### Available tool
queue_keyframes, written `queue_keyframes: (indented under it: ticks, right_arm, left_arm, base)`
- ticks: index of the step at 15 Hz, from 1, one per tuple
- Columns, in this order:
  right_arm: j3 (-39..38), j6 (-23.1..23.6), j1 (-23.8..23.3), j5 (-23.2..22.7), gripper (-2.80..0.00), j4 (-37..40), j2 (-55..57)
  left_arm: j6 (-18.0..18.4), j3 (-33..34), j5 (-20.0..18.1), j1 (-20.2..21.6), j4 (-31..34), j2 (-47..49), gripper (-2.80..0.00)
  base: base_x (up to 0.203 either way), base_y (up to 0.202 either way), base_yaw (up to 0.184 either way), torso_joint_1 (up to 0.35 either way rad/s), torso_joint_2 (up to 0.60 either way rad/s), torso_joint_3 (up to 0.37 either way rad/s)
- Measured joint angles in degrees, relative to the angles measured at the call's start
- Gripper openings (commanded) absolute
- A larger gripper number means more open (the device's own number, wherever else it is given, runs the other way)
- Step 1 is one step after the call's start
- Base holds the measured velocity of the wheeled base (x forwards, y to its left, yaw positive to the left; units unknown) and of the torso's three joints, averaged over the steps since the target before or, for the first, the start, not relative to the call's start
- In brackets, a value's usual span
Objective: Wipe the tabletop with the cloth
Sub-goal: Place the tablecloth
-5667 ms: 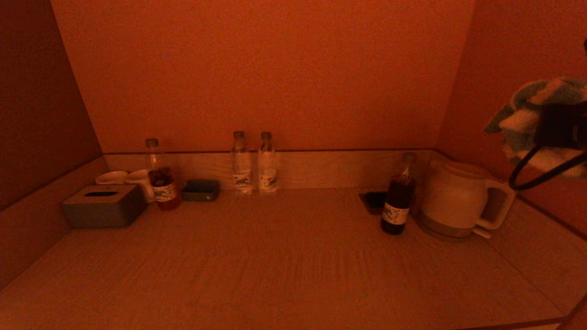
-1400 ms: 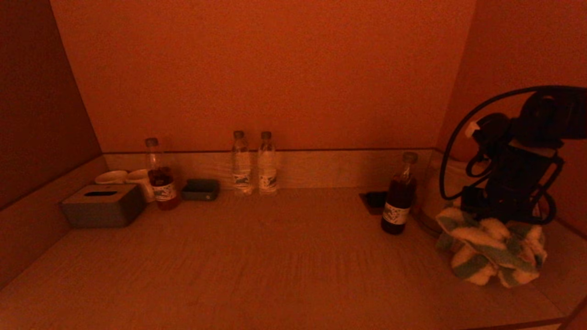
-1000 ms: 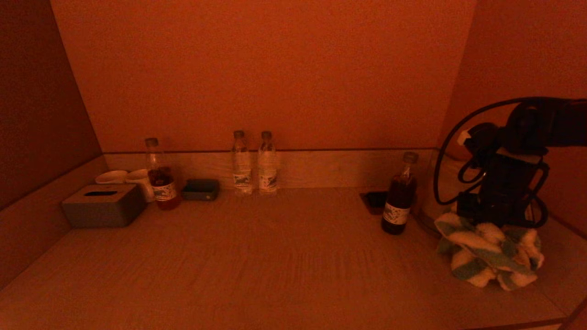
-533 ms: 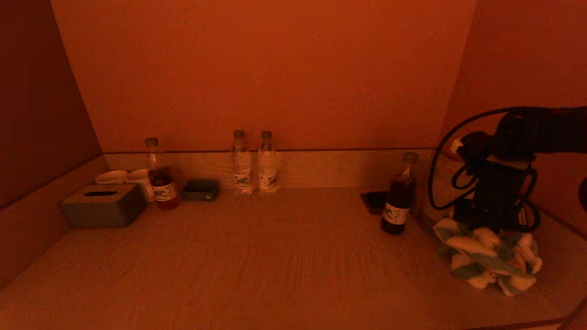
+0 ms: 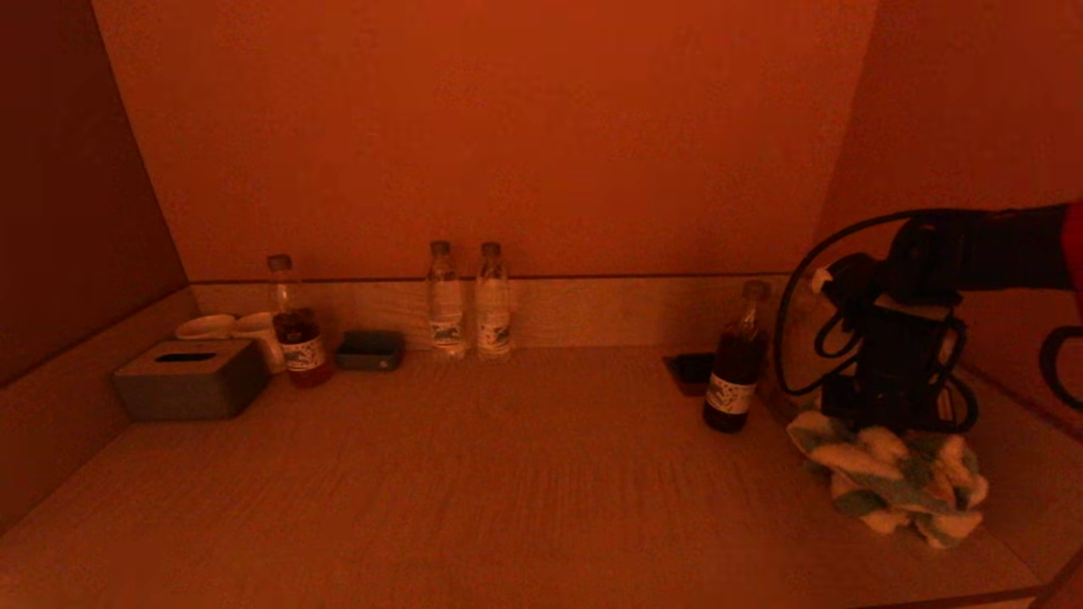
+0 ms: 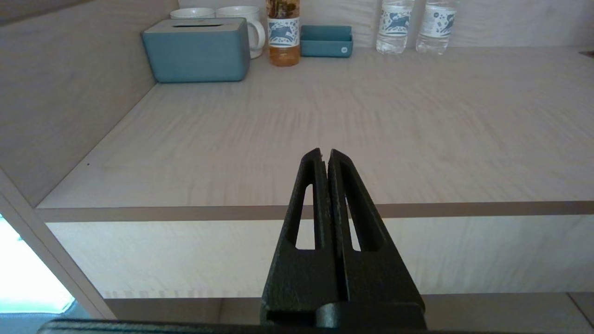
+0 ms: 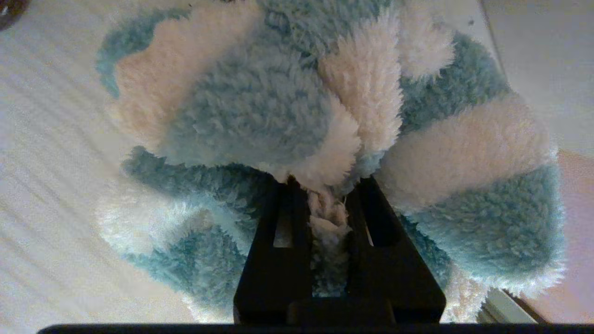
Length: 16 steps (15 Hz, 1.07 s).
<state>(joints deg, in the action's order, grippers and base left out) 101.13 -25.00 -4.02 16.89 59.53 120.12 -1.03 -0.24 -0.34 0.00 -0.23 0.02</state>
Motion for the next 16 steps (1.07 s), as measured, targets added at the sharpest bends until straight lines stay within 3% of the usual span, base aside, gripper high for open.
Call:
queue_keyframes:
  ticks: [6,16]
  right_arm:
    - [-0.09,-0.75,0.41,4.69,-2.8,0.12,1.2]
    - [-0.04,-0.96,0.33,8.32,-2.8,0.03,3.36]
  left_arm:
    - [0.01,0.04,-0.01,0.0,-0.01,0.0,-2.8]
    - [0.03,0.06,0.0,-0.05,-0.01,0.0,-2.8]
  base:
    - [0.0,0.0,0.0,0.0,0.0,0.0]
    - [0.0,0.0,0.0,0.0,0.0,0.0]
